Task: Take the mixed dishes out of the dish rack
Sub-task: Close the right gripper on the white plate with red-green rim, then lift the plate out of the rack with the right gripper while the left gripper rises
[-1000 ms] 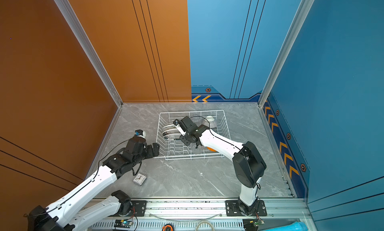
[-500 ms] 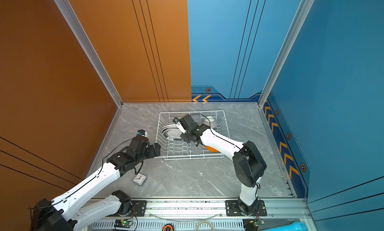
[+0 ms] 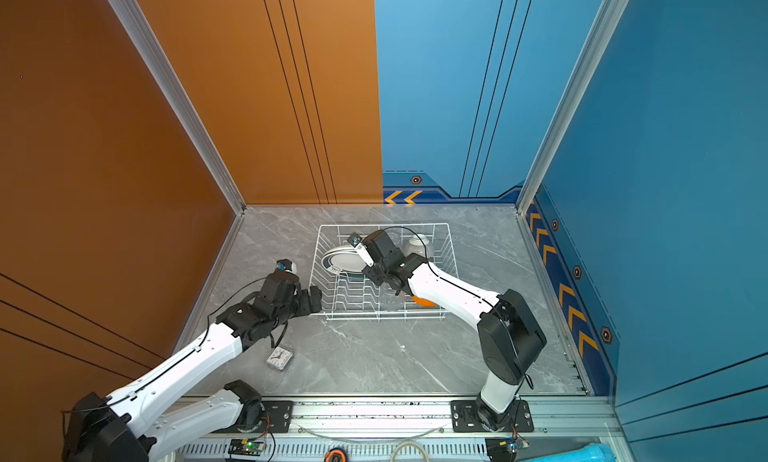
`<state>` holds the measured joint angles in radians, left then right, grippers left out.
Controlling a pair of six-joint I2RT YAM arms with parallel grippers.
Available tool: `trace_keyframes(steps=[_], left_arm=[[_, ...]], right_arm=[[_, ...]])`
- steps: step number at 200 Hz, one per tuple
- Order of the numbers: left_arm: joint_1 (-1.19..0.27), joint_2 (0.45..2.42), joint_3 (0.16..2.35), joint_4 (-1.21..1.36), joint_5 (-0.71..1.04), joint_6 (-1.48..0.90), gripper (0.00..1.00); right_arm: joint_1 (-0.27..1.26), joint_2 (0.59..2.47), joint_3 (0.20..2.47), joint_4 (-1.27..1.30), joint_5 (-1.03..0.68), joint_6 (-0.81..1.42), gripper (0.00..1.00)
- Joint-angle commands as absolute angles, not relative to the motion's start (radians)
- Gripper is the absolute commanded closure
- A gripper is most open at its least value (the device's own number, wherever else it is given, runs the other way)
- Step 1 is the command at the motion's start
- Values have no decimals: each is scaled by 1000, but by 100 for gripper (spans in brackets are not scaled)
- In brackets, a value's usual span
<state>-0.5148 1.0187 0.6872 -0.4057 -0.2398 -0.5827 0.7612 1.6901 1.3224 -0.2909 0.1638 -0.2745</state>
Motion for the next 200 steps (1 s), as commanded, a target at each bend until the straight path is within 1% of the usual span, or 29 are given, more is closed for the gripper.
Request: trace_keyframes(steps=[1, 68, 137, 200], left_arm=[[-521, 1026, 690, -379, -254, -570, 2], [-520, 1065, 726, -356, -255, -565, 2], [-520, 1179, 829, -336, -239, -540, 2], [-523, 1237, 884, -323, -205, -539, 2]], right_arm=[[780, 1626, 1314, -232, 136, -226, 100], [781, 1544, 1281, -213, 151, -209, 100], [775, 1486, 1267, -202, 157, -178, 100], [734, 1464, 1266, -203, 125, -96, 100]])
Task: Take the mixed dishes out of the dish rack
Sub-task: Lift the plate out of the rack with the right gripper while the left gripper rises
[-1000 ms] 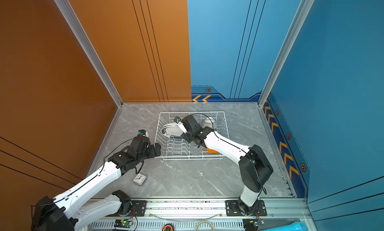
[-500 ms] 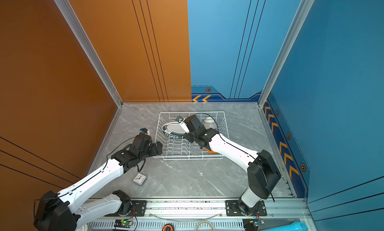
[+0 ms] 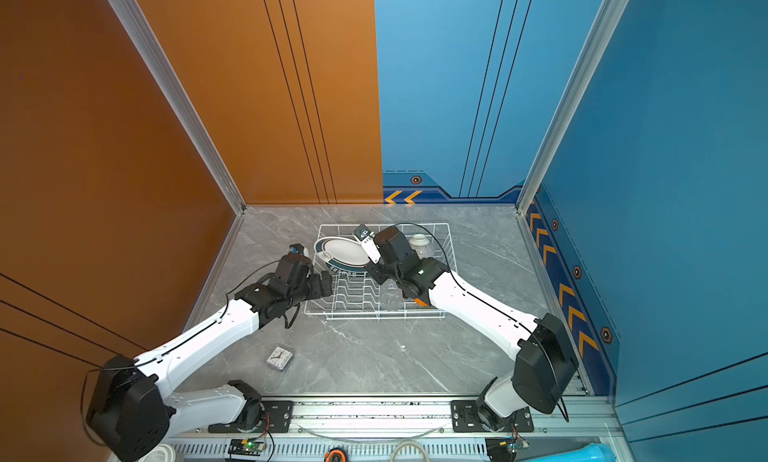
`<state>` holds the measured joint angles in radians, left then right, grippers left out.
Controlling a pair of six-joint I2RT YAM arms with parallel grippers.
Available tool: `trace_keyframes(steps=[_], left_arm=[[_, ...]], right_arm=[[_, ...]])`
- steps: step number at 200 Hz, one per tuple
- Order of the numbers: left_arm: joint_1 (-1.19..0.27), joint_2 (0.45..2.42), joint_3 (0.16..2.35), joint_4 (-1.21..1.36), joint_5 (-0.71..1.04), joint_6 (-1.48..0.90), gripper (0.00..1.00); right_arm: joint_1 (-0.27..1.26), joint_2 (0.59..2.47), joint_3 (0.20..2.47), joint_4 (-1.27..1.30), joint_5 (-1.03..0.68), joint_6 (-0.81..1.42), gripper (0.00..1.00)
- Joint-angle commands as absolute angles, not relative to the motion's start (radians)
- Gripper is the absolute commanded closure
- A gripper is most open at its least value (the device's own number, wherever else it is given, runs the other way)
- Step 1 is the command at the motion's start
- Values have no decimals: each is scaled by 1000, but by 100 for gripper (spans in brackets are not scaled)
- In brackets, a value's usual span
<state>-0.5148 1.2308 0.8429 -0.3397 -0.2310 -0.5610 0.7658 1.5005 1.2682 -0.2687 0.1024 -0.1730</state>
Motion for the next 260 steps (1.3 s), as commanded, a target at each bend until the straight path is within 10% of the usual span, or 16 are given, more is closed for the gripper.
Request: trace_keyframes(steps=[1, 260], left_arm=[[-524, 1237, 884, -322, -205, -538, 2], [-435, 1298, 1100, -119, 45, -513, 2]], right_arm=[[735, 1464, 1266, -203, 124, -95, 100], [560, 1320, 1248, -224, -210, 255, 100]])
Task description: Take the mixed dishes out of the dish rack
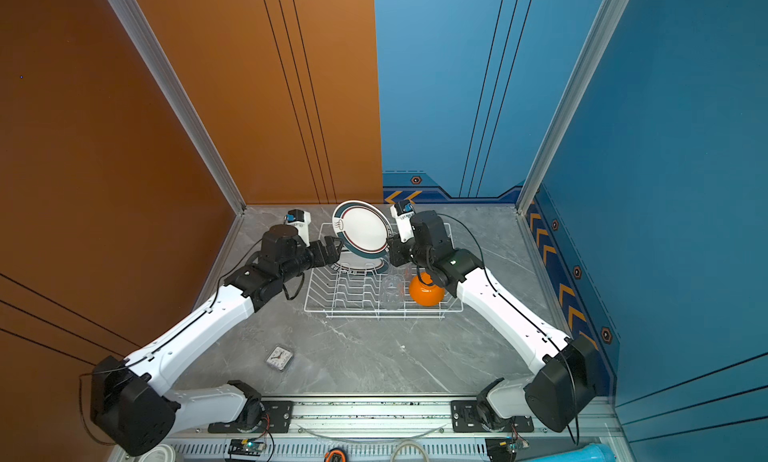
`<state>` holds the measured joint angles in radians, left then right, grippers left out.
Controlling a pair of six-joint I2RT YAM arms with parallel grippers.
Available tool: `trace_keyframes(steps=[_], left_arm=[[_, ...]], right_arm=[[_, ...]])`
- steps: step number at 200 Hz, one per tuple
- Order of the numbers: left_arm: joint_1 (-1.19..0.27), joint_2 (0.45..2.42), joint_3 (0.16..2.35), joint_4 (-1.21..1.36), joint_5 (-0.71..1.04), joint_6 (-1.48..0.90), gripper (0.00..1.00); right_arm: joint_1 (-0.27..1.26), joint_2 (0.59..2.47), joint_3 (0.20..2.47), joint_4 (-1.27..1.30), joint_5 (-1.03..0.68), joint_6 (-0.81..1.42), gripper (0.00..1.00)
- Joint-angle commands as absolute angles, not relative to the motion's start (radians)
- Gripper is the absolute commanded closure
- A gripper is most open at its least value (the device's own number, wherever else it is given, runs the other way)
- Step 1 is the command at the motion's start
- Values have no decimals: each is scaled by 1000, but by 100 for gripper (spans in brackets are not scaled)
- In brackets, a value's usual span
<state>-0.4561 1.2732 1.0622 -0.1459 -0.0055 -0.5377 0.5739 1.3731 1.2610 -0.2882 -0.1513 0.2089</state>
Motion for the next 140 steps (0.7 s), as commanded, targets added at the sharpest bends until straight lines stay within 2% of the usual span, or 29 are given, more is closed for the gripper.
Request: trace_keyframes(steps=[1, 19, 73, 90, 91, 95, 140], left_arm=[[-435, 1300, 1100, -118, 47, -514, 2], [-419, 1313, 1105, -91, 74, -508, 0], [-384, 1323, 1083, 43, 194, -508, 12], [-381, 1323, 1077, 73, 217, -506, 13], [-382, 1323, 1077, 75, 219, -506, 16], [-380, 1323, 1075, 83, 227, -507, 19], [-377, 1328, 1058, 147, 296, -517, 31]], right_arm=[[559, 1319, 1247, -224, -212, 256, 100], [548, 1303, 1238, -220, -243, 273, 100], [517, 1263, 1212, -205, -343, 327, 100], [512, 1257, 1209, -203, -364, 334, 100], [511, 1257, 1209, -202, -365, 335, 100], [511, 1256, 1207, -200, -372, 337, 100], [499, 1256, 1190, -163, -440, 373, 100]])
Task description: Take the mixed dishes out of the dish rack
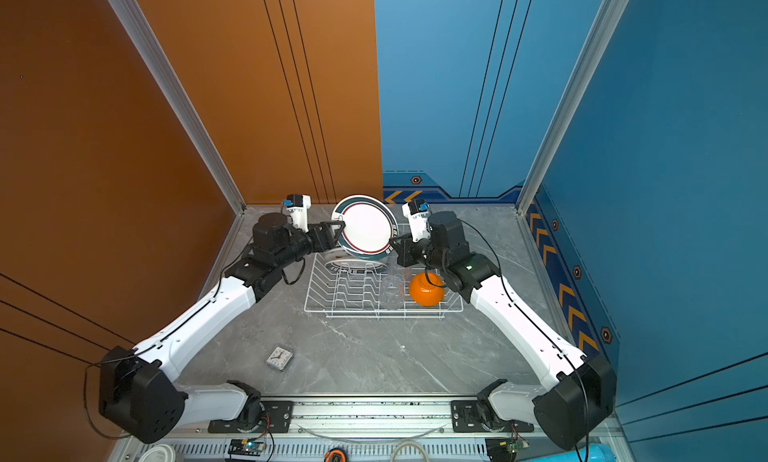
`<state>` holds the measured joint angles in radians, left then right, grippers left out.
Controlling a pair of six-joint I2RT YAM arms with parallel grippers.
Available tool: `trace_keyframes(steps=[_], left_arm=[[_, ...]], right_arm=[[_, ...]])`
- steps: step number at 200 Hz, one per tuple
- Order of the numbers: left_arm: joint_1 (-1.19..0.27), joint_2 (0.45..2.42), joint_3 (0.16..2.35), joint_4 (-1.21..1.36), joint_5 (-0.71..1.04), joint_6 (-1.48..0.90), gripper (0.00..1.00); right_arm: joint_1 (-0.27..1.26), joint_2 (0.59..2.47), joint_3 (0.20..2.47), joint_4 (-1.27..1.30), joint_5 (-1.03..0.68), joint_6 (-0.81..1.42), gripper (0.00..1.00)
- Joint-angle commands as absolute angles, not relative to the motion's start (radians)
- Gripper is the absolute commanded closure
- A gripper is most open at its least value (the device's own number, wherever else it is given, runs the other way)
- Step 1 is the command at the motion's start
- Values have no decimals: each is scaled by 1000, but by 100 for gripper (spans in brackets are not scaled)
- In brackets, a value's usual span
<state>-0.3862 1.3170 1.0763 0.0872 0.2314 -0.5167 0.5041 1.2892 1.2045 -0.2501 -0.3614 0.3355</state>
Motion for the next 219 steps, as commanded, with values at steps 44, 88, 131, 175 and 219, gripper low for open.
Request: trace_keyframes(steps=[44, 88, 131, 175, 219], left_arm=[[-377, 1327, 1052, 153, 313, -516, 51], [-377, 1323, 1048, 178, 342, -514, 57], [-377, 1326, 1050, 209, 381, -522, 78], [-376, 1329, 1049, 210, 372, -534, 100], [-377, 1335, 1057, 209, 378, -542, 100]], right_arm=[[486, 1258, 1181, -127, -480, 406, 100], [477, 1274, 1179, -107, -536, 430, 100], [474, 1285, 1178, -98, -564, 437, 100], [469, 1304, 1177, -90, -568, 440, 100], [466, 1312, 1172, -69, -582, 452, 100]])
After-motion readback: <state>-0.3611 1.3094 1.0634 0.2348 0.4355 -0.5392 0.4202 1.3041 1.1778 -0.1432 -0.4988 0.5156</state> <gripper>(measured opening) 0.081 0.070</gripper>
